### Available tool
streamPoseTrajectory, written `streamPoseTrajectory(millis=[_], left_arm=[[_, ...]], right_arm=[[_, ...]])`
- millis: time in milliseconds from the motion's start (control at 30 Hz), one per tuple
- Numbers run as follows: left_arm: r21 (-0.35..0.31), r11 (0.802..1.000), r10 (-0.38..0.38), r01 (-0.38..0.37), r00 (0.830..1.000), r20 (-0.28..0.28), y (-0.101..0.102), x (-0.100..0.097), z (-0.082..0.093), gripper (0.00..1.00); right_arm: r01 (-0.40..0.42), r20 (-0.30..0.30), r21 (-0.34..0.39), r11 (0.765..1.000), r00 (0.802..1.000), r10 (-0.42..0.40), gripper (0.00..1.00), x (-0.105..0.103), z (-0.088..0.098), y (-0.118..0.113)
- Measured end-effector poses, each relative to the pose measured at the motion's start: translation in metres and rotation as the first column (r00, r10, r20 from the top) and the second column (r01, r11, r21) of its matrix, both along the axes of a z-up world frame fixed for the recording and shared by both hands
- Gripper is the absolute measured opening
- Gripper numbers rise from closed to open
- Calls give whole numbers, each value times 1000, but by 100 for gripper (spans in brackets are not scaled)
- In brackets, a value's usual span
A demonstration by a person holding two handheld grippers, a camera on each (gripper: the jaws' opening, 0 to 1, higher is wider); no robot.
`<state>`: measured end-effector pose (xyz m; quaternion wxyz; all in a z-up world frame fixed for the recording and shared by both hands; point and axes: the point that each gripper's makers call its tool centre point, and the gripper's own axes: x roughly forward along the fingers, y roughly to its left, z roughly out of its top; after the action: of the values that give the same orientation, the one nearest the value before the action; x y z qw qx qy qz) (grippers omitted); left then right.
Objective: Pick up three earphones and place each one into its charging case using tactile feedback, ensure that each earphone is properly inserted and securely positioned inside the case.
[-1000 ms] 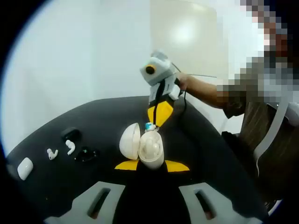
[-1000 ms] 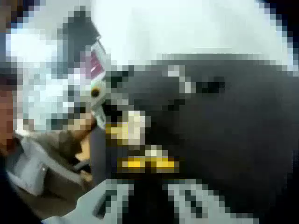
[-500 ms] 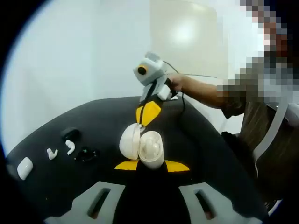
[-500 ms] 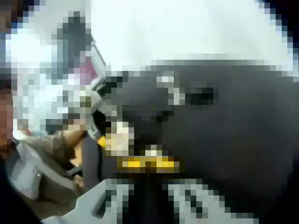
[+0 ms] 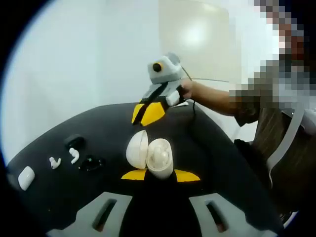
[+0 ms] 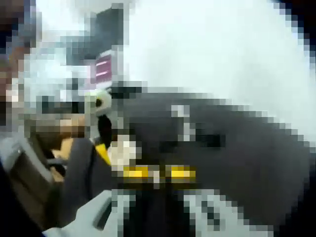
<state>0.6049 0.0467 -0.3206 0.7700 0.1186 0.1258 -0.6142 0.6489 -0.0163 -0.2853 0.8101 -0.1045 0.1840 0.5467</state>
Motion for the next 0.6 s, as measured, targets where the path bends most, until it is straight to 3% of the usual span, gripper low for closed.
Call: streamPoseTrajectory(millis=[333, 500, 600], left_arm=[[0, 1000, 0, 0, 1000, 1, 0, 0, 0, 16], [0, 1000, 0, 0, 1000, 1, 1, 0, 0, 16], [0, 1000, -1, 1, 1000, 2, 1, 0, 0, 16]], right_arm=[[-58, 52, -97, 994, 997, 63, 15, 2, -15, 9], [-63, 33, -81, 995, 997, 65, 11, 5, -16, 12], [-41, 34, -118, 992, 998, 45, 8, 9, -21, 9]])
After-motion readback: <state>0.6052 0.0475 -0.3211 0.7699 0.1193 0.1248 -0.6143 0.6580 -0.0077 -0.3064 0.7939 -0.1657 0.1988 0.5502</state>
